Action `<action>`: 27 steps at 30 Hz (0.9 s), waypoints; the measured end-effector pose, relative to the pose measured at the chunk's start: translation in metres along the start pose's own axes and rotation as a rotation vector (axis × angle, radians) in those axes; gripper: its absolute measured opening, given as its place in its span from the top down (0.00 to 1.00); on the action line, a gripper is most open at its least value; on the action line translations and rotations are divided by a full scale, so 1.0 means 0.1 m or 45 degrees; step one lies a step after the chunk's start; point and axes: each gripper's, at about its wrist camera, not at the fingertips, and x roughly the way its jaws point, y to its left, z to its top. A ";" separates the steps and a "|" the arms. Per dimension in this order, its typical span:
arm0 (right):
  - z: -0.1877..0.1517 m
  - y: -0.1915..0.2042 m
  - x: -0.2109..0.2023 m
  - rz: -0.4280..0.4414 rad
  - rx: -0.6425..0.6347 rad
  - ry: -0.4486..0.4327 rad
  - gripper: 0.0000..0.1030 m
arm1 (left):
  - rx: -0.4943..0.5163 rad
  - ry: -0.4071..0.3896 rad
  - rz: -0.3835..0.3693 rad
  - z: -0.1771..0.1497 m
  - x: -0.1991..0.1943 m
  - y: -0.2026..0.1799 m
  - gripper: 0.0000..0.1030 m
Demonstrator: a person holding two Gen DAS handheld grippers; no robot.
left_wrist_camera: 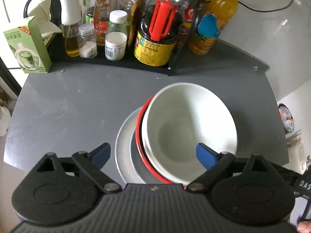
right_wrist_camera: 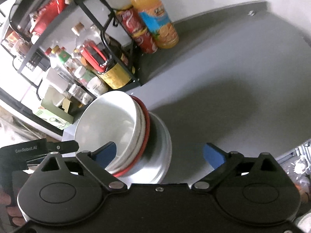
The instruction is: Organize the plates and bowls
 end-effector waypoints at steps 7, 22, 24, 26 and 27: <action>-0.31 -0.06 -0.42 -0.063 0.056 -0.096 0.00 | 0.091 -0.048 -0.015 -0.32 -0.29 -0.11 0.03; -0.82 0.16 -1.25 -0.225 0.021 -0.242 0.00 | 0.226 -0.104 -0.085 -0.90 -0.91 -0.25 0.01; -0.87 0.21 -1.36 -0.239 0.011 -0.269 0.00 | 0.242 -0.115 -0.089 -0.96 -1.00 -0.26 0.01; -0.93 0.25 -1.45 -0.251 0.002 -0.285 0.00 | 0.259 -0.124 -0.095 -1.01 -1.09 -0.27 0.01; -0.95 0.27 -1.50 -0.258 -0.002 -0.293 0.00 | 0.267 -0.132 -0.099 -1.04 -1.13 -0.28 0.01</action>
